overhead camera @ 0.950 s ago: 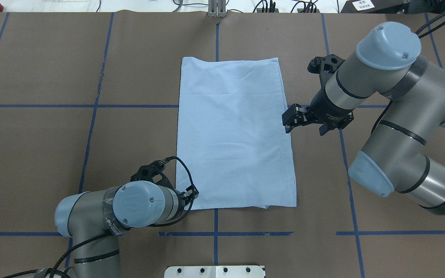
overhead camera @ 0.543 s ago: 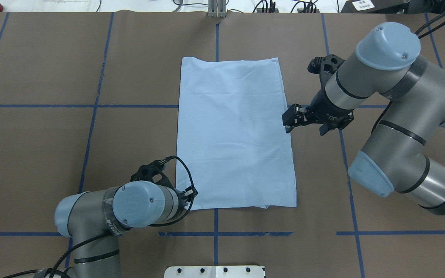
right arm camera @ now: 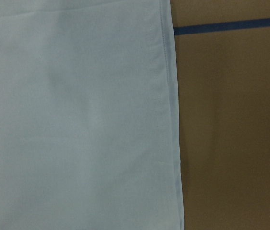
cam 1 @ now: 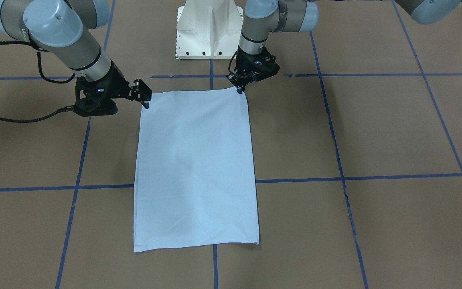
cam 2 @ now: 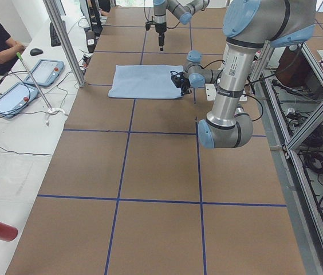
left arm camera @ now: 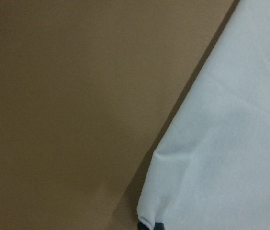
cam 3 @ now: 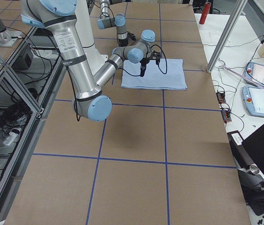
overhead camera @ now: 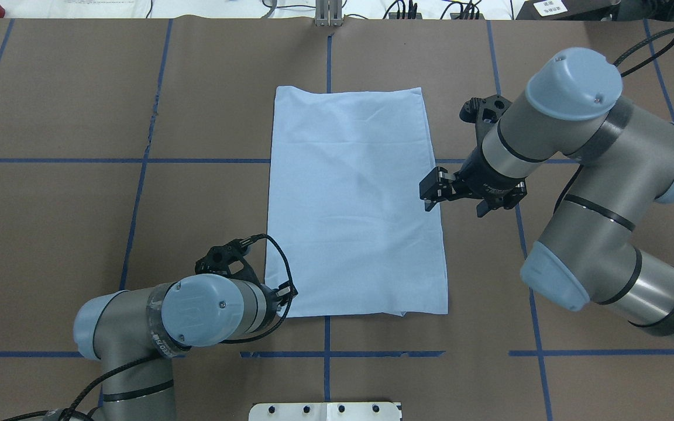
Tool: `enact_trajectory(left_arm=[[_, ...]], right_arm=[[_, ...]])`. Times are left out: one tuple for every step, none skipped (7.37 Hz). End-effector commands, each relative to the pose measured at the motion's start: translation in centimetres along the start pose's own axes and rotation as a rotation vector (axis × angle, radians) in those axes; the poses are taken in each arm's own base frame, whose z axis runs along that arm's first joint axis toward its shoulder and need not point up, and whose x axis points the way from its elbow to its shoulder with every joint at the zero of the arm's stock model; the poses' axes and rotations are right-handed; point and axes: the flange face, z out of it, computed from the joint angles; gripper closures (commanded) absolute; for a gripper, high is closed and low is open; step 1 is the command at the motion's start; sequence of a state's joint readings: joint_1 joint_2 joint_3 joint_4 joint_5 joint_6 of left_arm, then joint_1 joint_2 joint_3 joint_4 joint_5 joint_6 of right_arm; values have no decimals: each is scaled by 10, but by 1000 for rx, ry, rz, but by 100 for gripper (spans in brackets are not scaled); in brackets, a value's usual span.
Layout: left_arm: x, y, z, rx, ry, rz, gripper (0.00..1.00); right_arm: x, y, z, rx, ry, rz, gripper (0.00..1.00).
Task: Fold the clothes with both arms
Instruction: 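Move the right gripper to the shirt's near corner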
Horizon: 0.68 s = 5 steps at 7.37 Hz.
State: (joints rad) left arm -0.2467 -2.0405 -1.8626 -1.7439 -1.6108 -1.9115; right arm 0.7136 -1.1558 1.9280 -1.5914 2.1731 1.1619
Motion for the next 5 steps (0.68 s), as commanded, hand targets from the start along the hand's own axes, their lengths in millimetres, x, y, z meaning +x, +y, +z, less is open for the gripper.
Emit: enact_trajectory(left_arm=[[0, 3, -13, -6, -4, 40, 100], [2, 5, -14, -8, 0, 43, 100], [3, 5, -14, -12, 0, 43, 100], [3, 7, -14, -22, -1, 44, 100], [5, 8, -15, -23, 1, 44, 100]], right_arm=[[-26, 35, 25, -9, 11, 143, 0], [-39, 56, 41, 16, -8, 200, 0], [-54, 83, 64, 44, -2, 277, 0], [-62, 104, 83, 80, 14, 354, 0], [-60, 115, 96, 103, 30, 412, 0]])
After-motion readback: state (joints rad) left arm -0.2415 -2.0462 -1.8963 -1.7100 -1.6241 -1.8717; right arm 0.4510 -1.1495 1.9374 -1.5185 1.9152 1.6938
